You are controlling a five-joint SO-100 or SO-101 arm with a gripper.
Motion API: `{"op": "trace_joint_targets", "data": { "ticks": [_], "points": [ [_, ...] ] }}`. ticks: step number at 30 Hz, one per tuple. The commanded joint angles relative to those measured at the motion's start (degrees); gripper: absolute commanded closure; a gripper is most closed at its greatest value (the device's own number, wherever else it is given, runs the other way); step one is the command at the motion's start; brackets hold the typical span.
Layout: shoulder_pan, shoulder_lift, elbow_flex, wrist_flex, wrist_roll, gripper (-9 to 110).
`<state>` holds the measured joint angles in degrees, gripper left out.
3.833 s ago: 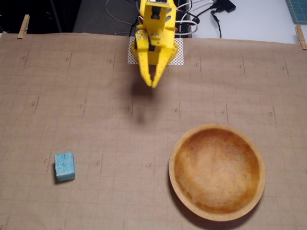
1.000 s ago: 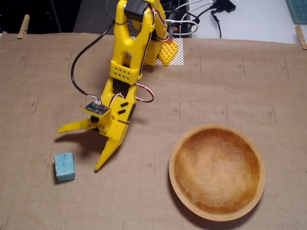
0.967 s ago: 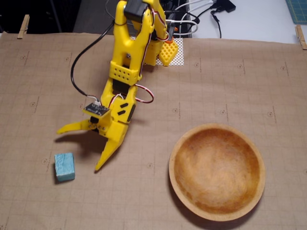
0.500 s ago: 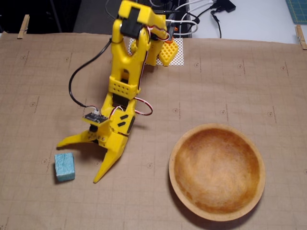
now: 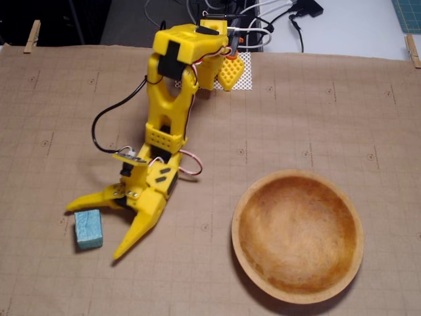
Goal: Grasp a blue block and put it in the bowl.
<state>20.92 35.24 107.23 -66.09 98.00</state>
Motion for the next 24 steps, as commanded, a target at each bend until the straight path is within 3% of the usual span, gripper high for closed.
{"op": "trace_joint_targets", "data": {
  "ticks": [1, 10, 18, 24],
  "points": [
    [0.88, -1.05, -5.1, -0.7, -0.18, 43],
    [1.58, -3.08, -8.44, -0.62, -0.7, 43],
    [2.46, -2.72, -8.44, -0.62, -12.13, 43],
    [4.83, -2.72, -8.35, -0.62, -12.39, 43]
  ]
}}
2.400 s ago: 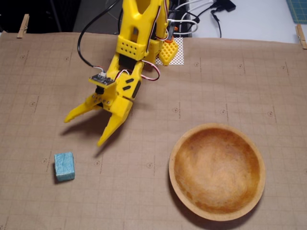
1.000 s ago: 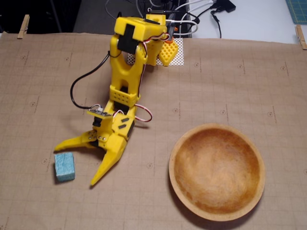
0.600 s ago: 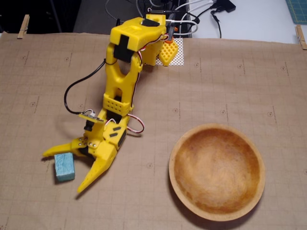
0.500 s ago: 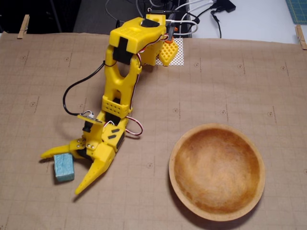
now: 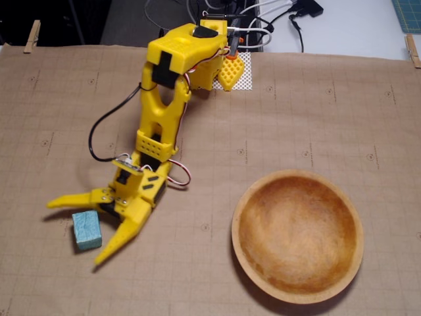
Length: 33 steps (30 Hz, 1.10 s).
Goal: Grasp a blue block and put it in the bowl.
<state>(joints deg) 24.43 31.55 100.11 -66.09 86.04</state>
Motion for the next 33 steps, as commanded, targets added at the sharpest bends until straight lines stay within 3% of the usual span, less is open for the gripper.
{"op": "trace_joint_targets", "data": {
  "ticks": [1, 12, 22, 33],
  "points": [
    [1.58, 0.97, -1.23, -0.62, -0.44, 43],
    [2.2, 3.16, 1.49, -0.18, -0.35, 44],
    [0.88, 9.05, 3.69, 11.16, -0.18, 45],
    [1.14, 9.93, 5.62, 11.25, -0.18, 74]
  ]
}}
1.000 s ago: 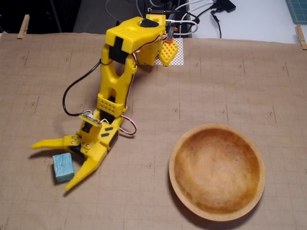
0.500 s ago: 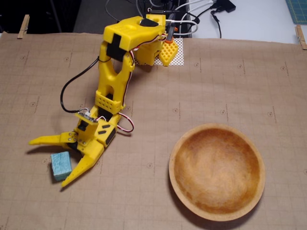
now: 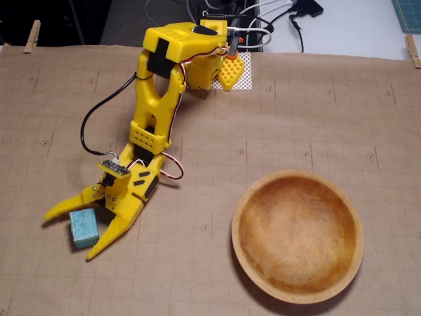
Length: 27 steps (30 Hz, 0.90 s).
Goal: Grasp a blue block and put it in the bowl.
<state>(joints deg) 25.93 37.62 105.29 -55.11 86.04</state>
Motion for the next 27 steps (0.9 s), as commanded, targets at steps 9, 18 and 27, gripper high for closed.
{"op": "trace_joint_targets", "data": {
  "ticks": [9, 18, 27],
  "points": [
    [-0.35, 3.87, 0.44, 0.26, -0.26, 92],
    [-1.05, 4.48, 0.26, 0.26, -0.7, 106],
    [-6.77, 14.77, 1.32, 0.97, -0.97, 104]
  ]
}}
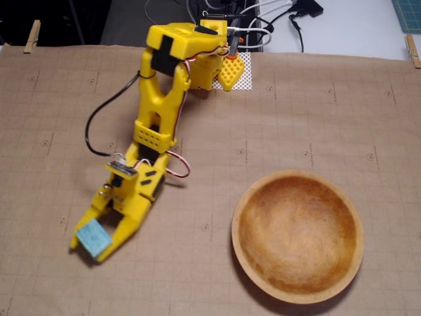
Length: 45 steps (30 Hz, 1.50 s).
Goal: Grasp a blue block and put it in the bowl.
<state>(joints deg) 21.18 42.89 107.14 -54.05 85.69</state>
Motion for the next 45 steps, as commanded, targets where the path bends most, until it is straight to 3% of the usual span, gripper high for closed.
{"op": "trace_joint_targets", "data": {
  "ticks": [1, 16, 45],
  "points": [
    [-2.64, 10.11, -0.53, -0.09, -0.62, 104],
    [-13.8, 21.71, -1.32, 3.25, -0.62, 104],
    [-22.06, 51.77, -0.97, 51.06, -0.26, 104]
  ]
}}
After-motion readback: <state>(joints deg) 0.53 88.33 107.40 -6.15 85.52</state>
